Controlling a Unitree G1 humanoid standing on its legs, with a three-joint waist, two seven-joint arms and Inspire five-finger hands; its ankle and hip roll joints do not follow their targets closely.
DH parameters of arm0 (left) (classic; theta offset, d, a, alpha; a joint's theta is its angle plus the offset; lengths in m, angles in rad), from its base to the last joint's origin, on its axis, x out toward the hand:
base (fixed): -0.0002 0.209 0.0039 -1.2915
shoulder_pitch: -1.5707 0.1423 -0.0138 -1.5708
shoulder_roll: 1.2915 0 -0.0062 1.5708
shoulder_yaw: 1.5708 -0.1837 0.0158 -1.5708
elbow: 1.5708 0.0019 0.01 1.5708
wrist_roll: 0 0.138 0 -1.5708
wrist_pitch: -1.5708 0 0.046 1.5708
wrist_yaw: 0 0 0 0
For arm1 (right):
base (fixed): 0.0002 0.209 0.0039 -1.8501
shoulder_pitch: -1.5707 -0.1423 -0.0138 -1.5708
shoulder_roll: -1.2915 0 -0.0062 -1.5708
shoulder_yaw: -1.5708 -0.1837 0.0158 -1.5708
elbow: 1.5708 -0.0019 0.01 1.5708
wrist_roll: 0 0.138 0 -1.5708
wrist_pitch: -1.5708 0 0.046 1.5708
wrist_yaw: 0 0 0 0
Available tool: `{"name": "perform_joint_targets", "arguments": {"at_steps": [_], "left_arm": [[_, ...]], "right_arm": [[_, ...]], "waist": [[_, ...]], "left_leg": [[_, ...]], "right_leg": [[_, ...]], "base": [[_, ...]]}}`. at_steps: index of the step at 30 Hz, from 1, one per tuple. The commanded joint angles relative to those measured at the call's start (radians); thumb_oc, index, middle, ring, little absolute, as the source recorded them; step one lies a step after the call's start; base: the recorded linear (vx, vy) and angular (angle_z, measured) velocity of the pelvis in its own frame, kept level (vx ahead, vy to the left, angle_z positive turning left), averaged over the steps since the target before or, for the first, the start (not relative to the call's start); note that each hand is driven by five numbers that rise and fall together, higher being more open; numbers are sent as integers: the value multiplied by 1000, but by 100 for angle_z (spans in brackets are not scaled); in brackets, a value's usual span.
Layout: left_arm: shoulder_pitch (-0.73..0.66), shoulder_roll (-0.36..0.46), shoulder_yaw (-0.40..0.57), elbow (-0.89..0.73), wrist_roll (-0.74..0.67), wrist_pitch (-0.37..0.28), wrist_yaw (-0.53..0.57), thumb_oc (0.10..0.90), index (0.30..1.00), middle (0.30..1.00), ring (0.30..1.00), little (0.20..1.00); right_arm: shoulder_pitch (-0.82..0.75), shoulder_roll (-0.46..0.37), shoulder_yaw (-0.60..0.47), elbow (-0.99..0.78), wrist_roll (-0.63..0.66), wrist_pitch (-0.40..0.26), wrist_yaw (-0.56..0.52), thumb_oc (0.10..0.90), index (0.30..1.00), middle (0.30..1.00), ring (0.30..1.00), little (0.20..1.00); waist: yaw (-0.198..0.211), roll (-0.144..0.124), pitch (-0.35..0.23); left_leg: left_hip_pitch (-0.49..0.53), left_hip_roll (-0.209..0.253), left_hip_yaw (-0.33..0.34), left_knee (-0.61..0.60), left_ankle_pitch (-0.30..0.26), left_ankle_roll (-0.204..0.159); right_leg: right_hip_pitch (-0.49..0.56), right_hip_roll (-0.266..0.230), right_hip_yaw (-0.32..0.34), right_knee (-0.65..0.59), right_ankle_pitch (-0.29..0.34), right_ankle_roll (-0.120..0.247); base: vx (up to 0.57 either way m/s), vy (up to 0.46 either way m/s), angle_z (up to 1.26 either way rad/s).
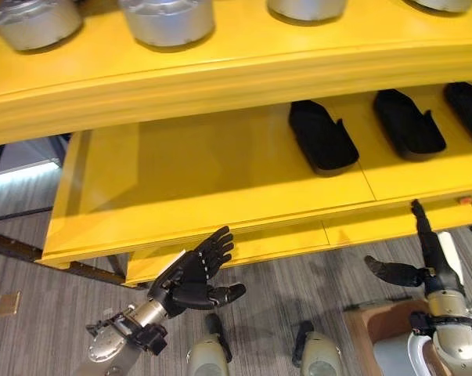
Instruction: Move parts from the plastic box to the shelf.
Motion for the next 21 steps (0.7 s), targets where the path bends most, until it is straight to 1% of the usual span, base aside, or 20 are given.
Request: {"name": "perform_joint_targets", "arguments": {"at_steps": [1, 2, 3, 4, 5, 6, 7, 9, 10, 11, 12, 14, 15, 16, 18, 19, 20, 21], "left_arm": [[-70, 26, 46, -129, -65, -118, -46, 900, 1000, 1000, 1000, 1000], [-87, 33, 35, -130, -63, -102, -9, 900, 1000, 1000, 1000, 1000], [-93, 35, 28, -127, -54, -96, 39, 900, 1000, 1000, 1000, 1000], [-96, 35, 24, -126, -51, -95, 59, 900, 1000, 1000, 1000, 1000], [-100, 30, 13, -124, -63, -107, 89, 900, 1000, 1000, 1000, 1000], [-100, 28, 10, -124, -67, -108, 89, 900, 1000, 1000, 1000, 1000], [-97, 29, 13, -126, -64, -113, 84, 900, 1000, 1000, 1000, 1000], [-86, 30, 19, -116, -39, -134, 56, 900, 1000, 1000, 1000, 1000], [-65, 31, 29, -102, -32, -128, 40, 900, 1000, 1000, 1000, 1000], [-46, 31, 34, -95, -41, -128, 32, 900, 1000, 1000, 1000, 1000], [-17, 26, 40, -74, -27, -140, 31, 900, 1000, 1000, 1000, 1000], [0, 19, 41, -56, -14, -153, 27, 900, 1000, 1000, 1000, 1000], [8, 15, 43, -47, -13, -163, 25, 900, 1000, 1000, 1000, 1000], [14, 19, 48, -41, -23, -171, 25, 900, 1000, 1000, 1000, 1000], [8, 19, 44, -32, -20, -187, 37, 900, 1000, 1000, 1000, 1000], [-6, 20, 36, -25, 45, -227, 64, 900, 1000, 1000, 1000, 1000], [-11, 21, 33, -19, 71, -240, 87, 900, 1000, 1000, 1000, 1000], [-18, 28, 33, -15, 54, -237, 119, 900, 1000, 1000, 1000, 1000]], "right_arm": [[-150, -36, -59, -55, -6, -97, -76, 900, 1000, 1000, 1000, 1000], [-181, -44, -54, -47, 5, -90, -79, 900, 1000, 1000, 1000, 1000], [-211, -49, -44, -39, 20, -80, -71, 900, 1000, 1000, 1000, 1000], [-227, -50, -37, -33, 30, -71, -70, 900, 1000, 1000, 1000, 1000], [-272, -50, -17, -26, 41, -53, -58, 900, 1000, 1000, 1000, 1000], [-284, -47, -8, -24, 38, -47, -57, 900, 1000, 1000, 1000, 1000], [-288, -40, 1, -23, 30, -49, -56, 900, 1000, 1000, 1000, 1000], [-269, -32, 5, -24, 47, -58, -56, 900, 1000, 1000, 1000, 1000], [-249, -26, 4, -26, 65, -75, -60, 900, 1000, 1000, 1000, 1000], [-238, -27, 0, -31, 70, -85, -57, 900, 1000, 1000, 1000, 1000], [-240, -23, 3, -34, 64, -94, -58, 900, 1000, 1000, 1000, 1000], [-252, -19, 8, -29, 58, -91, -51, 900, 1000, 1000, 1000, 1000], [-265, -22, 13, -27, 48, -81, -47, 900, 1000, 1000, 1000, 1000], [-278, -29, 20, -25, 29, -64, -41, 900, 1000, 1000, 1000, 1000], [-300, -35, 30, -21, -1, -41, -30, 900, 1000, 1000, 1000, 1000], [-329, -45, 47, -20, -38, 10, -21, 900, 1000, 1000, 1000, 1000], [-339, -51, 54, -22, -38, 31, -18, 900, 1000, 1000, 1000, 1000], [-339, -65, 54, -28, -18, 53, -20, 900, 1000, 1000, 1000, 1000]], "waist": [[-10, -23, 0], [1, -29, 3], [15, -33, 9], [24, -33, 12], [49, -29, 18], [58, -25, 19], [65, -19, 19], [64, -13, 12], [62, -12, 7], [63, -14, 0], [70, -16, -15], [76, -22, -29], [81, -27, -37], [88, -35, -42], [94, -40, -46], [98, -39, -46], [95, -36, -46], [83, -32, -44]], "left_leg": [[78, -36, 36, 26, -163, 73], [89, -35, 54, 26, -184, 65], [98, -26, 84, 18, -182, 60], [105, -20, 102, 11, -179, 57], [117, 3, 147, -7, -163, 52], [117, 10, 160, -10, -157, 52], [105, 13, 165, -9, -149, 60], [75, 8, 151, 6, -146, 82], [52, 6, 144, 33, -150, 97], [36, 9, 145, 53, -156, 103], [12, 13, 153, 85, -167, 114], [0, 11, 162, 99, -171, 119], [-7, 18, 177, 119, -173, 116], [-26, 38, 193, 157, -175, 104], [-42, 65, 203, 176, -161, 88], [-49, 101, 208, 184, -139, 63], [-43, 117, 211, 178, -126, 52], [-27, 136, 217, 162, -110, 39]], "right_leg": [[63, -43, 54, -71, 17, 94], [74, -60, 17, -93, 39, 109], [72, -77, -40, -93, 62, 111], [69, -87, -69, -89, 73, 111], [64, -122, -148, -56, 80, 105], [62, -132, -169, -36, 74, 100], [65, -130, -171, 12, 38, 87], [63, -112, -134, 98, -25, 62], [70, -94, -106, 160, -62, 37], [76, -87, -98, 193, -87, 23], [103, -75, -97, 233, -126, 5], [137, -59, -101, 218, -143, 0], [163, -44, -117, 184, -175, -8], [207, -25, -141, 117, -192, -8], [228, -13, -156, 73, -192, -12], [233, -5, -168, 43, -186, -8], [227, -3, -168, 46, -188, -5], [211, 2, -162, 58, -191, -5]], "base": [[-38, 106, -33], [-72, 112, -44], [-92, 119, -54], [-212, 144, -66], [-202, 117, -55], [-236, 124, -101], [-147, 69, -118], [-131, 25, -85], [-131, -8, -19], [-157, -38, -18], [-119, -65, -45], [-82, -109, -66], [-62, -221, -59], [-68, -279, -49], [-53, -246, -43], [-74, -231, -70], [-120, -308, -97], [-125, -215, -108]]}}
